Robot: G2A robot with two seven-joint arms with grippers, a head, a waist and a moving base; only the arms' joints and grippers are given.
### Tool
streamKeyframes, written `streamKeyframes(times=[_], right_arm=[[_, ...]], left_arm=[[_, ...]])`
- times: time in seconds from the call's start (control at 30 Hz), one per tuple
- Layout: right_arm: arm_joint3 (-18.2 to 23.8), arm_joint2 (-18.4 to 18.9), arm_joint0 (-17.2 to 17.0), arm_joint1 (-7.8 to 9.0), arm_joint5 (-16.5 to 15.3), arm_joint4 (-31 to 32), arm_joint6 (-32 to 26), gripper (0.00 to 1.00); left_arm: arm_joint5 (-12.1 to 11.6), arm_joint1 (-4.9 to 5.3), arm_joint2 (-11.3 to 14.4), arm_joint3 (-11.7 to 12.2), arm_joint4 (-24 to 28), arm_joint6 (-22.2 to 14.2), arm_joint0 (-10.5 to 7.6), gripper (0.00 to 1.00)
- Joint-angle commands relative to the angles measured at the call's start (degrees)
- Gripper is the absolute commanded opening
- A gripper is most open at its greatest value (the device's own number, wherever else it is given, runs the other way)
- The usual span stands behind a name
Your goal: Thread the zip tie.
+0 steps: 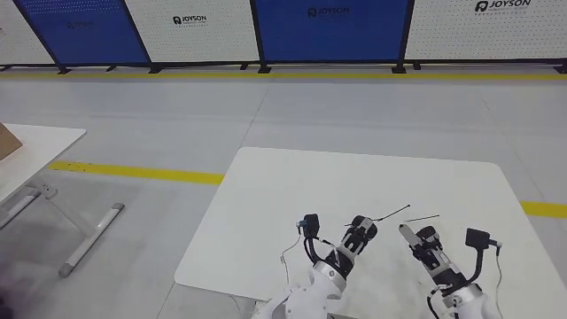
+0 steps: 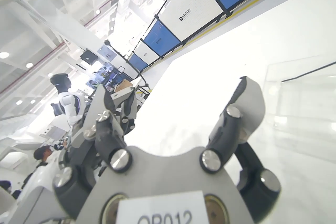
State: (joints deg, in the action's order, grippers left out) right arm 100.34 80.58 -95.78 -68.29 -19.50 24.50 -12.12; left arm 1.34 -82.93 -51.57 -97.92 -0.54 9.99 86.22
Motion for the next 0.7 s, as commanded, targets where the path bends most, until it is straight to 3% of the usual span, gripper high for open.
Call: streamKeyframes(times=[0.0, 0.07, 0.3, 0.43, 0.67], right_arm=[[0.34, 0.57, -0.16, 0.26, 0.02, 3.1, -0.37, 1.0], [0.2, 1.03, -0.19, 0.44, 0.74, 6.03, -0.71, 1.0], [0.24, 1.03, -0.2, 0.43, 0.91, 6.15, -0.51, 1.0], [0.15, -1.01, 0.05, 0.36, 1.03, 15.47, 3.23, 1.0], [-2.51, -1.92, 1.32, 0.95, 0.02, 21.33, 4.58, 1.0]], left_arm=[[0.05, 0.18, -1.12, -0.46, 1.64, -1.2, 0.28, 0.0], [0.05, 0.18, -1.12, -0.46, 1.64, -1.2, 0.28, 0.0], [0.05, 0.18, -1.12, -0.46, 1.64, -1.2, 0.28, 0.0], [-0.07, 0.19, -0.92, -0.65, 1.72, -1.5, 0.36, 0.0], [0.21, 0.46, -1.35, -2.21, 3.32, -3.97, 0.94, 0.0]])
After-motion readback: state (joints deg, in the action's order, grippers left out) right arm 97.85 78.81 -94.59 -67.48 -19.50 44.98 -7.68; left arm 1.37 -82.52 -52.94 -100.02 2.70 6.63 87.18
